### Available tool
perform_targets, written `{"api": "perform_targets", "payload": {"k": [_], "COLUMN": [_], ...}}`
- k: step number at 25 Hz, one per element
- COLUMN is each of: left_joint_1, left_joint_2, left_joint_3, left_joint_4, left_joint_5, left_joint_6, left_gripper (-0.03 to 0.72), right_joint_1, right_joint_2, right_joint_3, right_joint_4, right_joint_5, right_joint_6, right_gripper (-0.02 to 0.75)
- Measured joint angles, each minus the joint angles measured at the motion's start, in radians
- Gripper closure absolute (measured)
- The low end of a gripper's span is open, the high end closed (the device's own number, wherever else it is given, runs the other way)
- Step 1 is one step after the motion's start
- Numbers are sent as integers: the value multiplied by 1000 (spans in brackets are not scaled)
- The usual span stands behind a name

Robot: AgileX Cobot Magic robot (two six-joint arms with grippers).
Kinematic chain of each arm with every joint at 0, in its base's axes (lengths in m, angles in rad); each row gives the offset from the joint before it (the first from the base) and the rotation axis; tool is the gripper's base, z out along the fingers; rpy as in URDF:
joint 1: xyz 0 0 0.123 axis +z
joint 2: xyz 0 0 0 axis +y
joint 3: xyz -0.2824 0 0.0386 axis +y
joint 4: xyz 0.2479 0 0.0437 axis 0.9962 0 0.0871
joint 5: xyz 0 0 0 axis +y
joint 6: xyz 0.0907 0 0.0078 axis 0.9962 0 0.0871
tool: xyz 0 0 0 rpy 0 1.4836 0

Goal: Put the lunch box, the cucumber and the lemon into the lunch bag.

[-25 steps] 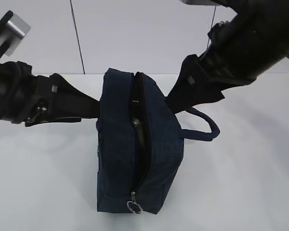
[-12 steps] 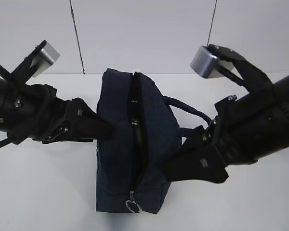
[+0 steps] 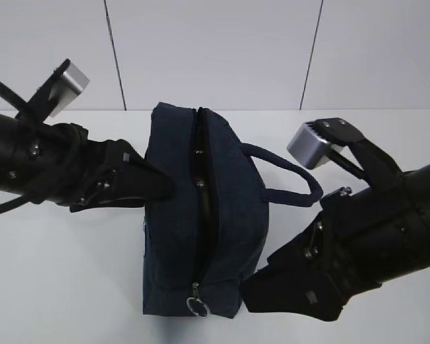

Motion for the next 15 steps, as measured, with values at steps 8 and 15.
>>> {"api": "perform_targets", "payload": {"k": [8,15], "left_joint_1": [0,0], "left_joint_2": [72,72], "left_joint_3": [0,0], "left_joint_4": [-75,-137], "left_joint_5": [11,19], "left_joint_6": [-2,-4], "left_gripper": [274,559], "right_joint_1": [0,0], "right_joint_2": [-1,-1], "right_joint_3": [2,71], "right_joint_4": [4,14], "right_joint_5": [-9,-16], "right_joint_6": [-9,-66], "right_gripper": [235,236]}}
